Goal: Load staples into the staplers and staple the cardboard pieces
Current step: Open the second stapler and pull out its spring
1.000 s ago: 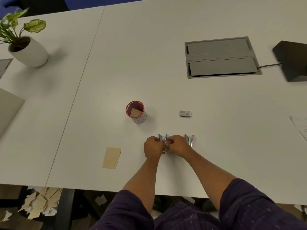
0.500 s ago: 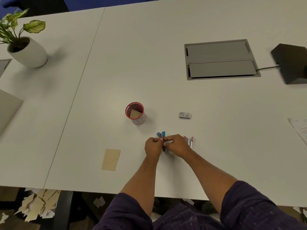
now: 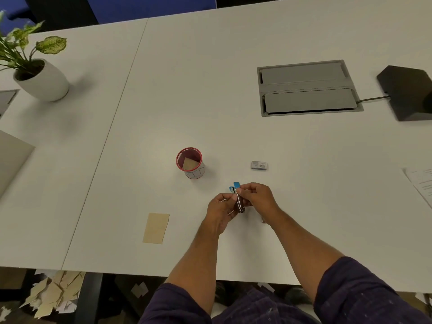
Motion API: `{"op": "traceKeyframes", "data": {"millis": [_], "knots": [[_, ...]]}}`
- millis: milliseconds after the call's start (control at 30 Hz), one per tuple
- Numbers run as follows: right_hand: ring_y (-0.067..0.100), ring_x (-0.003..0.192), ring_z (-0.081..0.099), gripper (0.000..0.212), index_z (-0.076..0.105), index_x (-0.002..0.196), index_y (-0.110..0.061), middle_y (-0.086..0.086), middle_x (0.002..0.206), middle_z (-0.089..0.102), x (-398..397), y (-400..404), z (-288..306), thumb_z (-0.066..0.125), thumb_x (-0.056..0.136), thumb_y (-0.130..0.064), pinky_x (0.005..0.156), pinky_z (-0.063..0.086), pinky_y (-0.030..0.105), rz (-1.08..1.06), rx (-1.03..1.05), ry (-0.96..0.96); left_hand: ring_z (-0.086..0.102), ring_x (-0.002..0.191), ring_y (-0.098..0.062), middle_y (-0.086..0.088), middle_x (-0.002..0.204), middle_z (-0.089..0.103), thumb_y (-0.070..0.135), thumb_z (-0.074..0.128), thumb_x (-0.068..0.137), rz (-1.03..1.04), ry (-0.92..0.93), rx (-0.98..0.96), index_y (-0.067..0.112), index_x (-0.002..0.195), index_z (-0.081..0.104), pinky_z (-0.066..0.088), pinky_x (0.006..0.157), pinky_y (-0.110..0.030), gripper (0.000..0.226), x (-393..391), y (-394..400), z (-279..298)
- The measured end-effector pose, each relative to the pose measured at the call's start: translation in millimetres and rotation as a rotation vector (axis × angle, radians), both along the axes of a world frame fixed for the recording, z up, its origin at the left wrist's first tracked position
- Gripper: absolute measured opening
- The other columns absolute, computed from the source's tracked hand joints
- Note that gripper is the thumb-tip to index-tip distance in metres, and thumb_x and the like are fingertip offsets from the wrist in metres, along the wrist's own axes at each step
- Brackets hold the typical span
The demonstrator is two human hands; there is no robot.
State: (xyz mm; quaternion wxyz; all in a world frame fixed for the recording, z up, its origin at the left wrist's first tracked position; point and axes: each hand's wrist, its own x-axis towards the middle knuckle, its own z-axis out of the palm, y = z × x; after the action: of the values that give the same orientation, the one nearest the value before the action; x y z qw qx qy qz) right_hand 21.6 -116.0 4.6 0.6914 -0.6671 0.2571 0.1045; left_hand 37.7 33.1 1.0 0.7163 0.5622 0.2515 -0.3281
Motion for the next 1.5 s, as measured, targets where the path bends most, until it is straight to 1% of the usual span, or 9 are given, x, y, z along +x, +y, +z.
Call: {"op": "traceKeyframes", "data": {"millis": [200, 367, 500, 600, 833, 933, 1067, 1267, 1500], "knots": [[0.017, 0.071, 0.071, 0.016, 0.075, 0.101, -0.008, 0.002, 0.08, 0.074, 7.4, -8.2, -0.2, 0.079, 0.086, -0.015, 0.072, 0.063, 0.034, 0.087, -0.002, -0.005, 0.07, 0.089, -0.029, -0.012, 0.092, 0.074, 0.006, 0.067, 0.091, 0.019, 0.016, -0.051, 0.011, 0.089, 0.065, 0.056, 0.08, -0.038, 0.006, -1.9, 1.0, -0.2], [0.022, 0.081, 0.077, 0.022, 0.079, 0.099, -0.014, 0.007, 0.087, 0.079, 13.1, -10.8, 4.3, 0.081, 0.085, -0.031, 0.067, 0.06, 0.027, 0.193, 0.026, -0.011, 0.073, 0.095, -0.025, -0.007, 0.094, 0.076, 0.006, 0.078, 0.082, -0.148, -0.175, 0.146, 0.013, 0.111, 0.068, 0.055, 0.083, -0.034, 0.033, 5.7, 1.5, 4.4], [0.01, 0.087, 0.075, 0.019, 0.079, 0.1, -0.024, -0.007, 0.091, 0.079, 17.2, -7.4, 1.9, 0.074, 0.091, -0.039, 0.079, 0.06, 0.027, 0.11, -0.039, -0.059, 0.075, 0.086, -0.017, 0.002, 0.09, 0.077, 0.02, 0.076, 0.087, -0.214, -0.336, 0.227, 0.025, 0.103, 0.07, 0.052, 0.075, -0.026, 0.019, 15.8, -4.7, 15.0], [0.001, 0.079, 0.073, 0.008, 0.077, 0.095, -0.031, -0.013, 0.086, 0.078, 18.6, -5.9, 3.1, 0.07, 0.093, -0.036, 0.073, 0.056, 0.021, 0.061, -0.067, -0.065, 0.076, 0.083, -0.015, 0.001, 0.089, 0.078, 0.041, 0.068, 0.092, -0.214, -0.338, 0.23, 0.018, 0.102, 0.07, 0.052, 0.076, -0.03, 0.025, 20.0, -8.9, 19.7], [0.016, 0.093, 0.074, 0.025, 0.069, 0.109, -0.015, 0.001, 0.098, 0.077, 20.4, 5.1, 3.5, 0.061, 0.1, -0.037, 0.073, 0.057, 0.022, -0.029, -0.017, -0.066, 0.076, 0.075, -0.022, -0.003, 0.083, 0.076, 0.033, 0.06, 0.098, -0.009, -0.273, 0.311, 0.017, 0.093, 0.07, 0.061, 0.067, -0.033, 0.019, 22.4, -30.8, 21.1], [0.022, 0.095, 0.073, 0.026, 0.065, 0.11, -0.012, 0.006, 0.099, 0.075, 25.2, 15.9, 2.2, 0.054, 0.103, -0.035, 0.082, 0.06, 0.035, -0.113, -0.066, -0.038, 0.075, 0.08, -0.027, -0.007, 0.086, 0.075, 0.03, 0.058, 0.098, 0.084, -0.213, 0.328, 0.017, 0.089, 0.07, 0.063, 0.072, -0.041, 0.019, 24.0, -44.1, 22.1], [0.029, 0.089, 0.077, 0.03, 0.052, 0.118, -0.007, 0.017, 0.092, 0.077, 31.7, 9.0, 7.0, 0.044, 0.107, -0.034, 0.08, 0.062, 0.04, -0.512, 0.285, -0.052, 0.075, 0.081, -0.028, -0.008, 0.09, 0.077, 0.023, 0.058, 0.099, 0.365, 0.046, 0.122, 0.011, 0.101, 0.067, 0.062, 0.068, -0.034, 0.016, 25.2, -37.4, 24.0], [0.024, 0.108, 0.071, 0.041, 0.062, 0.123, -0.004, 0.012, 0.116, 0.074, 32.7, -12.6, 8.1, 0.044, 0.107, -0.036, 0.092, 0.057, 0.043, -0.493, 0.551, -0.028, 0.067, 0.107, -0.031, -0.016, 0.122, 0.067, 0.016, 0.045, 0.106, 0.523, 0.082, -0.321, 0.005, 0.116, 0.057, 0.055, 0.084, -0.036, 0.02, 27.0, -9.6, 22.5], [0.032, 0.092, 0.075, 0.035, 0.063, 0.109, -0.004, 0.023, 0.104, 0.074, 21.2, -24.4, 5.6, 0.037, 0.11, -0.027, 0.079, 0.058, 0.037, -0.461, 0.675, 0.084, 0.07, 0.101, -0.028, -0.014, 0.112, 0.071, 0.011, 0.046, 0.103, 0.408, 0.026, -0.302, 0.004, 0.12, 0.059, 0.055, 0.085, -0.036, 0.022, 37.2, 6.5, 21.0]]}}
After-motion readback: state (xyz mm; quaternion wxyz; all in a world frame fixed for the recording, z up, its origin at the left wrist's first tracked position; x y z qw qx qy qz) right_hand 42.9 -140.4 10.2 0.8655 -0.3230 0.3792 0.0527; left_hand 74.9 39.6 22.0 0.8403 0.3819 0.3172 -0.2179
